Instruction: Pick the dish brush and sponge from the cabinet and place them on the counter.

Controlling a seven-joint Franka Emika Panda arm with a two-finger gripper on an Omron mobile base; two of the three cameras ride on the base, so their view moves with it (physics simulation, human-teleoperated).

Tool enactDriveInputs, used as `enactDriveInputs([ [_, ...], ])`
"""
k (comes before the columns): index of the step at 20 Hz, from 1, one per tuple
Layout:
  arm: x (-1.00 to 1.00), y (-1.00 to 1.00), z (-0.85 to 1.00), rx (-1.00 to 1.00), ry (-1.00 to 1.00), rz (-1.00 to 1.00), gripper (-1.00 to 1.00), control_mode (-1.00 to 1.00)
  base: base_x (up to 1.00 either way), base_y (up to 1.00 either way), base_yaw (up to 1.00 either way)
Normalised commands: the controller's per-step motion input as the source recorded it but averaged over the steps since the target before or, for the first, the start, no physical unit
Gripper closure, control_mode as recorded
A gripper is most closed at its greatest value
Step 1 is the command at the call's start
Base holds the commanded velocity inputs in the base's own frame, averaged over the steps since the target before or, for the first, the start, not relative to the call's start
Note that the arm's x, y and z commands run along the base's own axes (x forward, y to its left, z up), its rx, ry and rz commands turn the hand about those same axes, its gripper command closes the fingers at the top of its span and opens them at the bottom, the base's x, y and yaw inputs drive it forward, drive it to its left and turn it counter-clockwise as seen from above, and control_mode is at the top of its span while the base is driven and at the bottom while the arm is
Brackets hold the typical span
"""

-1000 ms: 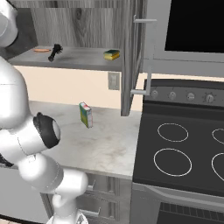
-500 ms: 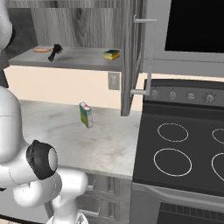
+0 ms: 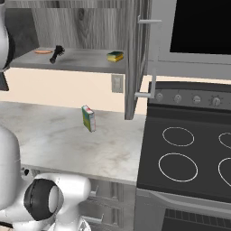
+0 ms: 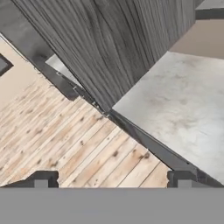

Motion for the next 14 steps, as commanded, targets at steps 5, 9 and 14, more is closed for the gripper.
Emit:
enactDriveInputs([
  [5, -0.39, -0.39, 0.00, -0.09, -0.28, 0.00, -1.00, -1.00, 0.00, 0.00, 0.00],
  [9, -0.35, -0.43, 0.00, -0.09, -0.28, 0.00, -1.00, -1.00, 0.00, 0.00, 0.00],
  [14, -0.05, -0.29, 0.00, -0.05, -0.21, 0.00, -1.00, -1.00, 0.00, 0.00, 0.00],
])
